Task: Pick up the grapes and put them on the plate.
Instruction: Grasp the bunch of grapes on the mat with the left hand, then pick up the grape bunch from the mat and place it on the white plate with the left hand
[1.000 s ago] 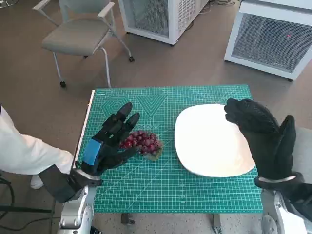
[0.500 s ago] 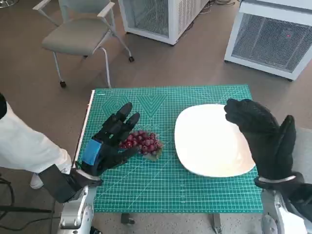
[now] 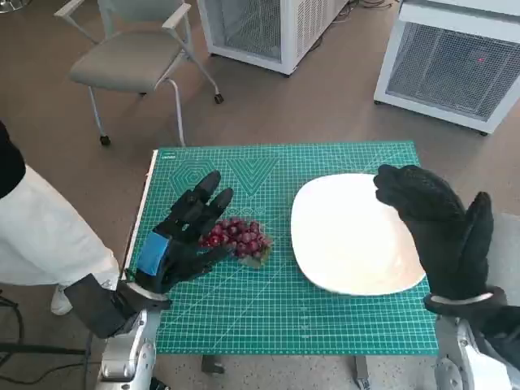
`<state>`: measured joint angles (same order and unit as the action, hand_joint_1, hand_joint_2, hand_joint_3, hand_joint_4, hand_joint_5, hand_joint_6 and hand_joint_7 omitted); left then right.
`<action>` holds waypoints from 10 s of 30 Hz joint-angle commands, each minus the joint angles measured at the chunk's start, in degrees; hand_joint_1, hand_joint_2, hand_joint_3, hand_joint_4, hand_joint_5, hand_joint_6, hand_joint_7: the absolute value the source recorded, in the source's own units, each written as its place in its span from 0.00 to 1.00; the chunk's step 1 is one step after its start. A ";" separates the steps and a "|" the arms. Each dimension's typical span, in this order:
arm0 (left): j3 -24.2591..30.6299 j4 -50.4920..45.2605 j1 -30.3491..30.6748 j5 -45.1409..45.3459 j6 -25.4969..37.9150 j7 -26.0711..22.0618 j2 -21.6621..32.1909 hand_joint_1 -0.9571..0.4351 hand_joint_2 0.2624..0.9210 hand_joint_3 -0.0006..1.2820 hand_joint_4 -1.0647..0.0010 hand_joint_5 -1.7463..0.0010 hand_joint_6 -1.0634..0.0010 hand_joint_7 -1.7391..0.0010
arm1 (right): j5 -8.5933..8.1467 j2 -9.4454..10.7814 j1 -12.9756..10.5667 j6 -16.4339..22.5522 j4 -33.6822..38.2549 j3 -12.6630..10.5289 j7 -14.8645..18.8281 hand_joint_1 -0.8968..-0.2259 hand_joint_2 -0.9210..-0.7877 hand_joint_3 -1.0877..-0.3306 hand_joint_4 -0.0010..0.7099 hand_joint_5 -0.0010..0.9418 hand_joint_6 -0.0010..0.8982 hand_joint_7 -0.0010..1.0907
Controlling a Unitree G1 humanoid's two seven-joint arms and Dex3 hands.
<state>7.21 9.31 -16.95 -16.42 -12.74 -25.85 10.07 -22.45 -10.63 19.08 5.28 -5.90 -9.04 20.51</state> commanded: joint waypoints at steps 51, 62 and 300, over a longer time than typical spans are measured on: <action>-24.35 -15.38 -8.65 65.19 34.44 0.13 13.35 0.58 0.68 0.00 0.98 1.00 0.82 0.99 | -0.14 0.11 -1.59 -0.45 -0.08 -0.23 -0.20 0.87 0.00 0.62 0.50 0.98 0.26 0.98; -29.73 5.36 -19.15 67.74 35.33 4.41 10.48 0.57 0.69 0.00 0.98 1.00 0.81 0.99 | -0.13 0.14 -1.49 -0.22 0.42 -0.31 0.00 0.87 0.00 0.62 0.50 0.98 0.26 0.97; -37.83 33.42 -56.24 58.26 14.05 11.98 -6.02 0.21 0.92 0.01 0.87 1.00 0.75 1.00 | 1.63 0.29 -6.13 0.93 -5.56 -3.62 -5.10 0.86 0.00 0.65 0.59 0.91 0.32 0.92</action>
<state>-30.43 42.12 -72.64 41.79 1.54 -14.40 3.90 -20.27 -10.15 13.32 6.65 -12.48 -13.06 14.69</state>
